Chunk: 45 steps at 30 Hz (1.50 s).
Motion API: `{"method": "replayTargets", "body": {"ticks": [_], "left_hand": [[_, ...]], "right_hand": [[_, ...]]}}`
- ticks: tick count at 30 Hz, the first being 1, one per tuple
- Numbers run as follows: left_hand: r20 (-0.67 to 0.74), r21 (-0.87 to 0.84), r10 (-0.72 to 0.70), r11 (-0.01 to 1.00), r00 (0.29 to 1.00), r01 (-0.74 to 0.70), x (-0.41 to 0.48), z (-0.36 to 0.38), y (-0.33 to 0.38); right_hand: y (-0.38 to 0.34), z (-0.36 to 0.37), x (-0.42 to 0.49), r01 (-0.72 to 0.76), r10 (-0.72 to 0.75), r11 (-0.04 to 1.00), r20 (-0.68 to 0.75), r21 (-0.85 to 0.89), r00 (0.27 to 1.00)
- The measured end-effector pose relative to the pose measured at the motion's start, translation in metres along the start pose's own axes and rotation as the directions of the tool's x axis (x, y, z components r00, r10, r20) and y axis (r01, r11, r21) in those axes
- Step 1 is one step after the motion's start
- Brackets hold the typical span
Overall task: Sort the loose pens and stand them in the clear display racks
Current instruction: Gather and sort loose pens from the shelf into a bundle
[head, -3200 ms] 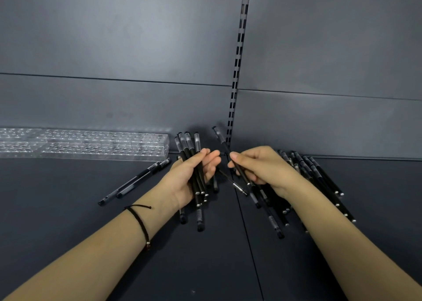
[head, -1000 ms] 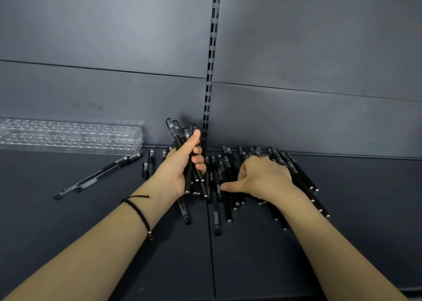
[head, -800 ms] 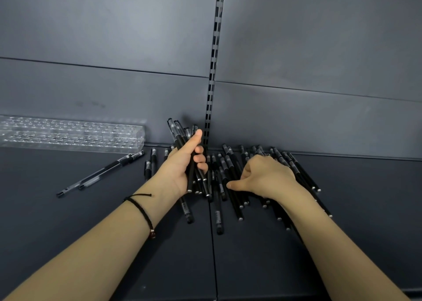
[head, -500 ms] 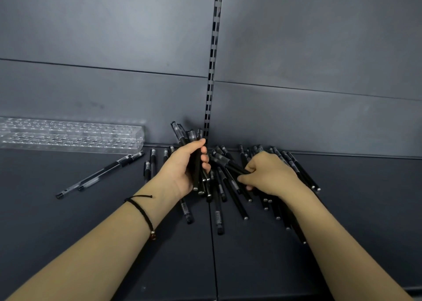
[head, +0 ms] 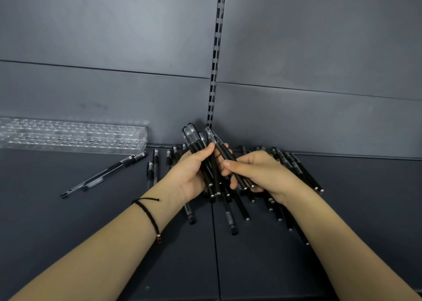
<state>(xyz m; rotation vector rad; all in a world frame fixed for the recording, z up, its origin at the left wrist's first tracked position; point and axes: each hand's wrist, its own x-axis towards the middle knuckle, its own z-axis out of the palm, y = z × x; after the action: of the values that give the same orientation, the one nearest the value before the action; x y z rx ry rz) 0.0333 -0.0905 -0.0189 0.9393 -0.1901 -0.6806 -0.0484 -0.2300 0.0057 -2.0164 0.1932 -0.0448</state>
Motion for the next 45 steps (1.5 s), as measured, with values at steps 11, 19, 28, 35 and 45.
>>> {"method": "replayTargets", "body": {"ticks": [11,19,28,35,45], "left_hand": [[0.016,0.025,0.099,0.995,0.995,-0.1,-0.004,0.003,0.0],[-0.044,0.065,0.15,0.987,0.988,-0.147,0.001,0.001,0.004],[-0.18,-0.129,0.028,0.99,0.983,-0.052,0.004,-0.009,0.014],[-0.141,-0.071,-0.008,0.998,0.99,-0.002,0.003,-0.011,0.011],[-0.21,-0.009,-0.015,1.0,0.978,0.014,0.002,-0.012,0.011]], "right_hand": [[0.001,0.006,0.002,-0.001,-0.003,0.997,0.047,0.076,0.999],[-0.005,0.002,-0.002,0.022,-0.023,1.0,0.04,0.019,0.999],[0.004,-0.008,0.0,-0.111,0.055,0.735,-0.105,-0.668,0.993],[-0.002,-0.002,-0.004,-0.123,0.078,0.623,-0.095,-0.772,0.992],[-0.009,0.001,-0.009,-0.185,0.095,0.506,-0.159,-0.842,0.983]]}}
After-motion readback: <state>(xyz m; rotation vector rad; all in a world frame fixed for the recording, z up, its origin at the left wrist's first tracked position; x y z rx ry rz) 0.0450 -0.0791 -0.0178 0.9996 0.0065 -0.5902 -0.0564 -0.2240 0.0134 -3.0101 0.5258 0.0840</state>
